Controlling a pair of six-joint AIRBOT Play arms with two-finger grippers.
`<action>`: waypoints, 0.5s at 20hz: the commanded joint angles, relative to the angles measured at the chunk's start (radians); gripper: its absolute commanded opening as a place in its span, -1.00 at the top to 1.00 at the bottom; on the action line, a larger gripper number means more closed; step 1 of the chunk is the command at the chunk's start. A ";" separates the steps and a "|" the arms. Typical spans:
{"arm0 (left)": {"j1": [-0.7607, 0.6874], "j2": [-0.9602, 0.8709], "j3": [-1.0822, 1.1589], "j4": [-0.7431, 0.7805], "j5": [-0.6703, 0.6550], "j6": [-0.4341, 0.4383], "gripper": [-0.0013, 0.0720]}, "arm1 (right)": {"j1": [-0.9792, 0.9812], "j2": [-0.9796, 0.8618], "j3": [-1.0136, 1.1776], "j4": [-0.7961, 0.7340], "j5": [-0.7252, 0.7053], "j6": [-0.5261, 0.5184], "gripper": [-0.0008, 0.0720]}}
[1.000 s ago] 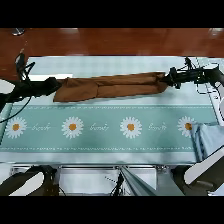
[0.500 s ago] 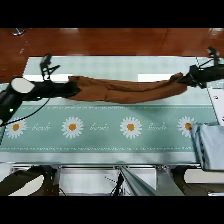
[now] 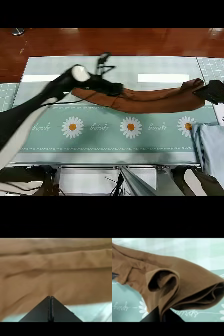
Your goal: Fold the shirts.
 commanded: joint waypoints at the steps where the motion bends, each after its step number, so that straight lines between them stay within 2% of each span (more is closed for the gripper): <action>1: -0.137 -0.201 0.217 -0.001 -0.042 -0.090 0.92 | 0.000 0.122 -0.023 0.038 0.012 0.032 0.92; 3: -0.209 -0.281 0.290 -0.021 -0.042 -0.126 0.92 | 0.000 0.123 -0.023 0.076 0.011 0.020 0.92; 5: -0.277 -0.345 0.336 -0.124 -0.040 -0.124 0.92 | 0.000 0.123 -0.023 0.100 0.003 -0.002 0.92; 7: -0.336 -0.390 0.363 -0.231 -0.029 -0.075 0.92 | 0.000 0.123 -0.023 0.102 0.000 -0.010 0.91; 10: -0.373 -0.415 0.395 -0.258 -0.043 -0.068 0.92 | 0.000 0.123 -0.023 0.101 -0.009 -0.013 0.92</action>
